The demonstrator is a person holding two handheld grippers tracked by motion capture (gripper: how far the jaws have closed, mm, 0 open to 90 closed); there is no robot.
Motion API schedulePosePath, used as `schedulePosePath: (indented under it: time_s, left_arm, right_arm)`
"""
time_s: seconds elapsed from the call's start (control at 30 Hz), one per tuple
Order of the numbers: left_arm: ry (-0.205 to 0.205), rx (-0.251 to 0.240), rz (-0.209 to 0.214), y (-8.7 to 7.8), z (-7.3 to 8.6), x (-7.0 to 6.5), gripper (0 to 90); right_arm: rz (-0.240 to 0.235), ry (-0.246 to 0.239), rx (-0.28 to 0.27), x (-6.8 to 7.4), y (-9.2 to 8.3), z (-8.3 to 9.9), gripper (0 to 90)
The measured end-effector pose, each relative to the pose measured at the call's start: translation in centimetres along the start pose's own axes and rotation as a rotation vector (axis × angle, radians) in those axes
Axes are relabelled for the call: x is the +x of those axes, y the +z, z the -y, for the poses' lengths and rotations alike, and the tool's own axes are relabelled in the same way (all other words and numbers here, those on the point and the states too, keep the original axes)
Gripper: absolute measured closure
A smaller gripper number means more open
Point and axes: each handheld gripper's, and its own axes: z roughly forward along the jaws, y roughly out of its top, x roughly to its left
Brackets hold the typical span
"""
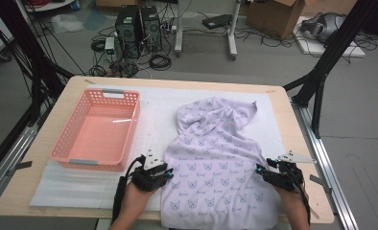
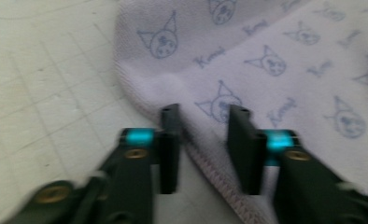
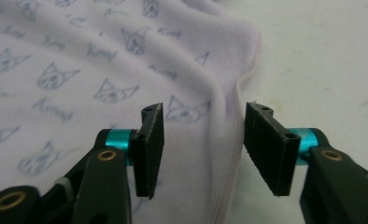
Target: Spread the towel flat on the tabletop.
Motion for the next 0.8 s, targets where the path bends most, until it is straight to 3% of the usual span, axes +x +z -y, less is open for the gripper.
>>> schedulePosePath:
  time_s: [0.03,0.1,0.2,0.3,0.37,0.43,0.5,0.57,0.63,0.67,0.8]
  left_arm:
    - [-0.003,0.005,0.008,0.0,0.0,-0.1,86.4]
    - [-0.011,-0.001,0.006,-0.1,0.1,-0.1,86.8]
    - [-0.046,-0.017,-0.013,-0.8,0.5,0.7,87.1]
    - [-0.083,-0.044,-0.019,-2.0,0.9,1.7,87.2]
    - [-0.096,-0.053,-0.030,-2.7,1.1,2.0,87.2]
    - [-0.104,-0.056,-0.042,-3.2,1.6,2.2,87.2]
    - [-0.114,-0.063,-0.037,-3.4,2.1,2.3,86.8]
    - [-0.123,-0.066,-0.006,-3.5,2.6,2.3,80.7]
    - [-0.160,-0.070,0.017,-3.7,3.0,2.2,57.6]
    - [-0.168,-0.071,0.028,-3.9,3.0,2.2,52.9]
    - [-0.174,-0.061,0.064,-4.5,3.6,1.4,49.5]
  right_arm:
    - [-0.009,0.005,0.005,0.0,-0.2,0.3,41.9]
    - [-0.034,0.004,0.005,0.0,-0.6,0.9,35.9]
    - [-0.047,-0.043,0.015,0.3,-1.1,1.7,30.7]
    - [-0.057,-0.034,0.032,0.7,-1.5,2.3,30.3]
    - [-0.051,-0.035,0.041,1.1,-1.9,2.5,34.8]
    - [-0.052,-0.030,0.041,1.5,-2.4,2.8,48.3]
    - [-0.043,-0.048,0.044,2.0,-2.7,3.1,54.3]
    - [-0.053,-0.034,0.034,2.2,-3.0,3.4,58.5]
    - [-0.054,-0.020,0.026,2.4,-3.2,3.7,58.8]
    - [-0.055,-0.017,0.024,2.5,-3.3,3.8,58.8]
    - [-0.043,-0.022,0.029,3.1,-3.5,4.0,58.6]
